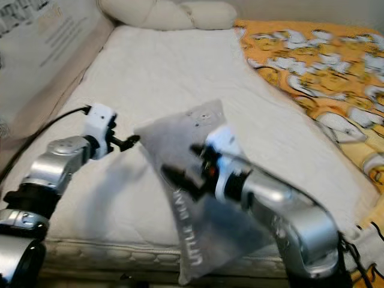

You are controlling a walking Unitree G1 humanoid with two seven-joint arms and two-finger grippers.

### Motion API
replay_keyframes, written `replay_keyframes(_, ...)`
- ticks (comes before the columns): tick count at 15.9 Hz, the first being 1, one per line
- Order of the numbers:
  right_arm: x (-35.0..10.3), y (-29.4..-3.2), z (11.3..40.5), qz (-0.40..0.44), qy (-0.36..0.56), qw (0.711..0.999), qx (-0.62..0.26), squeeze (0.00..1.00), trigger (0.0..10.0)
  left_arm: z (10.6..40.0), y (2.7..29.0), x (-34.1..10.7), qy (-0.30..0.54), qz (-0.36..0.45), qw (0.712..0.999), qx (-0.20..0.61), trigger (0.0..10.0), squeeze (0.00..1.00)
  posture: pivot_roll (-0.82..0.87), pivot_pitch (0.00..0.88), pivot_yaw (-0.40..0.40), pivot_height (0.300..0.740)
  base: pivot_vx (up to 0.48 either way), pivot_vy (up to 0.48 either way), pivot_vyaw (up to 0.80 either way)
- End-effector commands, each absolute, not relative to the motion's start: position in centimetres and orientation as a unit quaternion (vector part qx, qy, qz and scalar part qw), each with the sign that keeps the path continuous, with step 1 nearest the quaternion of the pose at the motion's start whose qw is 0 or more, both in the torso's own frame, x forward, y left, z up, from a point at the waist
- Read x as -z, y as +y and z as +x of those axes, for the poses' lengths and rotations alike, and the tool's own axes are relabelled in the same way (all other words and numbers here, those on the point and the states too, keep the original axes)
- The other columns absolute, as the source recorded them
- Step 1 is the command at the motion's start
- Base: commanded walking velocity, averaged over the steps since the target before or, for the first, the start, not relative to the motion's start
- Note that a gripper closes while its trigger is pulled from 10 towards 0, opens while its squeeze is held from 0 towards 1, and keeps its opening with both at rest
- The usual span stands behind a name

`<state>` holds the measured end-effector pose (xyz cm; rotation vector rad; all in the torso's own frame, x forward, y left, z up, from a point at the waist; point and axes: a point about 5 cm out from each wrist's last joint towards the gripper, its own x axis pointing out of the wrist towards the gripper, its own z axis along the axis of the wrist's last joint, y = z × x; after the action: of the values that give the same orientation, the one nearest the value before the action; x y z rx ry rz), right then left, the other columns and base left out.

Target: Clean up the room

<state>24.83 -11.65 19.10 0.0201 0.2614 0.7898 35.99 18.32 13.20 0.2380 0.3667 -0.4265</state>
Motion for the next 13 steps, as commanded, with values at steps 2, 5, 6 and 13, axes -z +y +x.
replay_keyframes(2, -19.0, -15.5, 27.3, -0.016, 0.120, 0.962, -0.245, 0.00, 10.0, 35.3, 17.1, -12.8, 0.185, 0.101, 0.947, 0.241, 10.0, 0.00, -0.15, 0.048, -0.007, 0.740, 0.000, 0.000, 0.00)
replay_keyframes(5, -17.0, -20.5, 29.1, -0.051, 0.148, 0.981, -0.109, 0.00, 10.0, 33.6, 12.8, -10.4, 0.220, 0.087, 0.918, 0.318, 10.0, 0.00, -0.16, 0.050, 0.003, 0.740, 0.000, 0.000, 0.00)
replay_keyframes(6, -16.4, -21.5, 29.4, -0.043, 0.140, 0.985, -0.087, 0.00, 10.0, 33.1, 11.4, -9.7, 0.229, 0.069, 0.912, 0.335, 10.0, 0.00, -0.16, 0.049, 0.006, 0.740, 0.000, 0.000, 0.00)
replay_keyframes(13, -11.3, -26.8, 28.0, 0.134, 0.197, 0.957, -0.162, 1.00, 10.0, 29.5, 8.1, -7.4, 0.222, -0.095, 0.851, 0.467, 10.0, 1.00, -0.17, 0.062, 0.020, 0.740, 0.000, 0.000, 0.00)
